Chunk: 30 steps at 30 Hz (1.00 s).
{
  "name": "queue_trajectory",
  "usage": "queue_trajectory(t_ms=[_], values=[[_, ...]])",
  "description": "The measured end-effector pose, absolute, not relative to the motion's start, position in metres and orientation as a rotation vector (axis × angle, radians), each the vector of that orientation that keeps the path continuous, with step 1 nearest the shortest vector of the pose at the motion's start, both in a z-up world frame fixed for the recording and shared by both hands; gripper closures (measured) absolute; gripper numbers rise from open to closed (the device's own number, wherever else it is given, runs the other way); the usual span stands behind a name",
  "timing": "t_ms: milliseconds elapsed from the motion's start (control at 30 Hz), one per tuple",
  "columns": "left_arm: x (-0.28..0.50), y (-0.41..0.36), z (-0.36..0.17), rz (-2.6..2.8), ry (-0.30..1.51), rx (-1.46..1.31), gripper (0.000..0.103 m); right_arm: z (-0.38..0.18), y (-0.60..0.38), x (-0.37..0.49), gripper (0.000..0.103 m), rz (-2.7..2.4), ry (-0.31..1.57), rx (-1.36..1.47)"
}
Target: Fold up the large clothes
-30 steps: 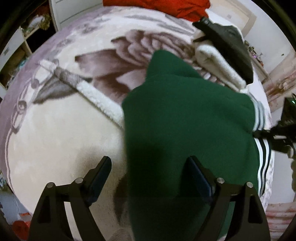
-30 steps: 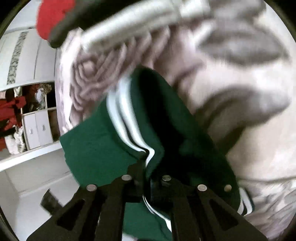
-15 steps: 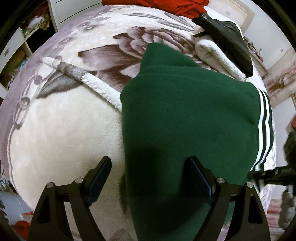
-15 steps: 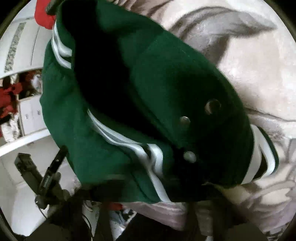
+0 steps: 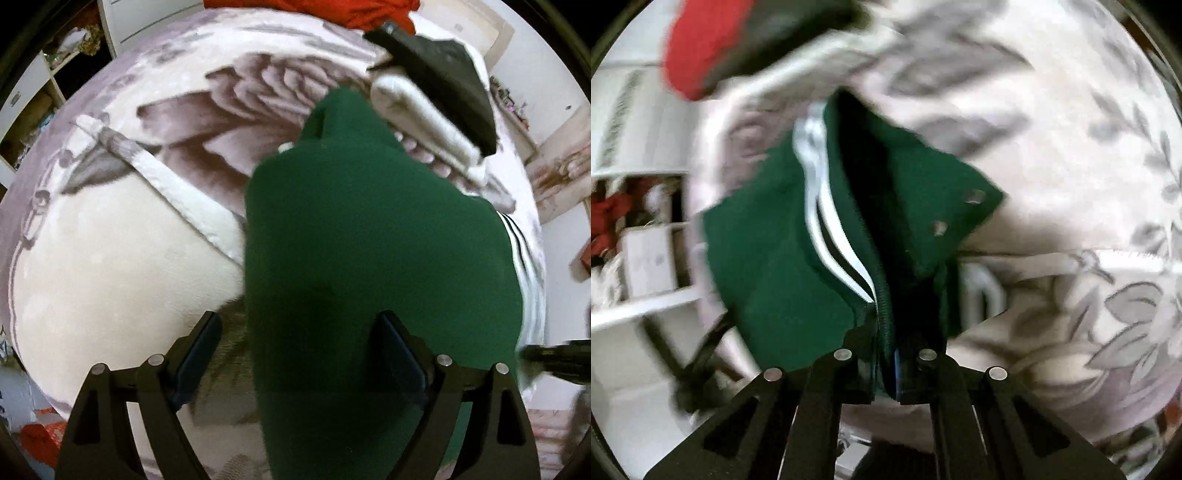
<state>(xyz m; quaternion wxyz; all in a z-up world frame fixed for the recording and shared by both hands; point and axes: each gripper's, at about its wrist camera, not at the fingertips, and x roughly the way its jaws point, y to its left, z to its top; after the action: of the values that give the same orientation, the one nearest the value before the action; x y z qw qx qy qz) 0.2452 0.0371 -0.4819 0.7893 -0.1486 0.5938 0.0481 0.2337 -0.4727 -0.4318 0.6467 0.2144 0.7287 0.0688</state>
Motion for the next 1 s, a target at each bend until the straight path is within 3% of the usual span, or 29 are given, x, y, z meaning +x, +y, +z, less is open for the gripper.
queue_trajectory(t_ms=[100, 233, 267, 300, 367, 467, 567, 600, 633, 667, 800, 967, 1000], values=[[0.247, 0.035, -0.488, 0.108, 1.282, -0.330, 0.010, -0.485, -0.481, 0.252, 0.097, 0.163, 1.754, 0.577], [0.243, 0.032, -0.482, 0.143, 1.261, -0.299, 0.010, -0.445, -0.490, 0.262, 0.089, 0.285, 1.766, 0.529], [0.242, 0.032, -0.480, 0.151, 1.258, -0.304, 0.010, -0.428, -0.495, 0.265, 0.079, 0.300, 1.735, 0.521], [0.240, 0.033, -0.479, 0.156, 1.254, -0.312, 0.010, -0.413, -0.498, 0.269, 0.056, 0.317, 1.694, 0.523], [0.238, 0.033, -0.476, 0.174, 1.243, -0.322, 0.010, -0.398, -0.501, 0.282, 0.035, 0.355, 1.634, 0.553], [0.239, 0.034, -0.474, 0.205, 1.224, -0.338, 0.010, -0.409, -0.479, 0.315, 0.033, 0.426, 1.628, 0.533], [0.245, 0.035, -0.475, 0.222, 1.215, -0.345, 0.010, -0.439, -0.446, 0.347, 0.036, 0.396, 1.664, 0.481], [0.246, 0.036, -0.474, 0.226, 1.211, -0.343, 0.010, -0.442, -0.436, 0.353, 0.072, 0.399, 1.661, 0.498], [0.247, 0.036, -0.474, 0.231, 1.208, -0.339, 0.010, -0.440, -0.422, 0.359, 0.096, 0.421, 1.670, 0.485], [0.248, 0.037, -0.474, 0.235, 1.204, -0.335, 0.010, -0.432, -0.414, 0.365, 0.100, 0.408, 1.649, 0.426], [0.248, 0.044, -0.479, 0.220, 1.201, -0.403, 0.009, -0.375, -0.413, 0.385, 0.100, 0.381, 1.469, 0.374], [0.252, 0.047, -0.476, 0.244, 1.230, -0.413, 0.009, -0.439, -0.405, 0.396, 0.098, 0.327, 1.767, 0.163], [0.251, 0.049, -0.471, 0.265, 1.242, -0.397, 0.009, -0.441, -0.404, 0.395, 0.089, 0.335, 1.811, 0.156]])
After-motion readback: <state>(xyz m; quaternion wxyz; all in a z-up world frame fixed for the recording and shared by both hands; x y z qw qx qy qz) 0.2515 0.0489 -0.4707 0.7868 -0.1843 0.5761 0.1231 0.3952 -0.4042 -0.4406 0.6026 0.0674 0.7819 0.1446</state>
